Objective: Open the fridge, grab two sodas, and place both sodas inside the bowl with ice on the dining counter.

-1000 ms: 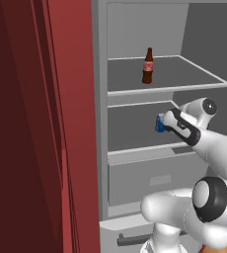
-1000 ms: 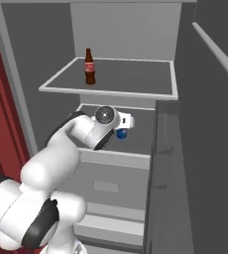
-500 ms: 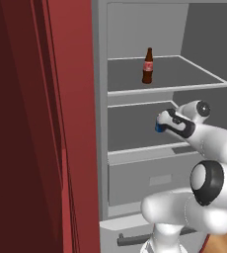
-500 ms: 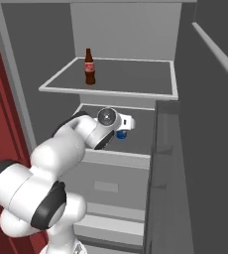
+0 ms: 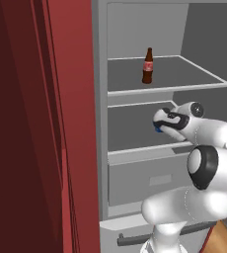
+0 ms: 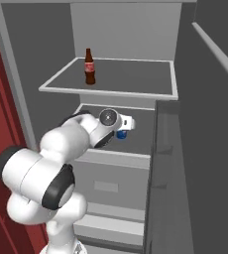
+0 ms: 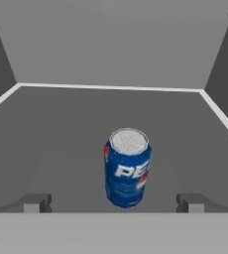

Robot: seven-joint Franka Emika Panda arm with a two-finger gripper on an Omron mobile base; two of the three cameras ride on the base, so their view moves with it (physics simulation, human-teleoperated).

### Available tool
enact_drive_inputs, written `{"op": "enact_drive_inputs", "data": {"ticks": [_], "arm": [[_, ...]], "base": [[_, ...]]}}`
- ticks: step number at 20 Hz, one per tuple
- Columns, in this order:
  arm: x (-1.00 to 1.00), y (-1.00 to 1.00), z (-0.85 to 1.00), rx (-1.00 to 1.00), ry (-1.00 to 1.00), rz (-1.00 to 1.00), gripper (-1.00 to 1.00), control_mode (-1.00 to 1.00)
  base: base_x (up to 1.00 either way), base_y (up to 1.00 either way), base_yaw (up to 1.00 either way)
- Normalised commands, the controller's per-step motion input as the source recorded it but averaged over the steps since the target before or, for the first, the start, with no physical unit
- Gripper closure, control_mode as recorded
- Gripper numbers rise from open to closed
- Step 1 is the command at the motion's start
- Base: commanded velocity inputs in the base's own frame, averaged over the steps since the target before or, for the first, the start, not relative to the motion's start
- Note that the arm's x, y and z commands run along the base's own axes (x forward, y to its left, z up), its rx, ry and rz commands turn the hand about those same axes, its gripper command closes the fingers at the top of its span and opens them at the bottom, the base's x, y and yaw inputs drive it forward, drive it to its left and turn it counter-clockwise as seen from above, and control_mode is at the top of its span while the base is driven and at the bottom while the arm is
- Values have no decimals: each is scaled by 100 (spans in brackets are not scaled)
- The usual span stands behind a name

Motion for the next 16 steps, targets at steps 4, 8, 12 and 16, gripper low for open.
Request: {"op": "enact_drive_inputs", "data": {"ticks": [4,8,12,16], "arm": [[26,-1,-16,0,0,0,-100,-100],[25,-4,-16,0,0,0,-100,-100],[22,-3,-15,0,0,0,-100,-100],[21,-5,-17,0,0,0,-100,-100]], "base": [[0,0,0],[0,0,0],[0,0,0],[0,0,0]]}}
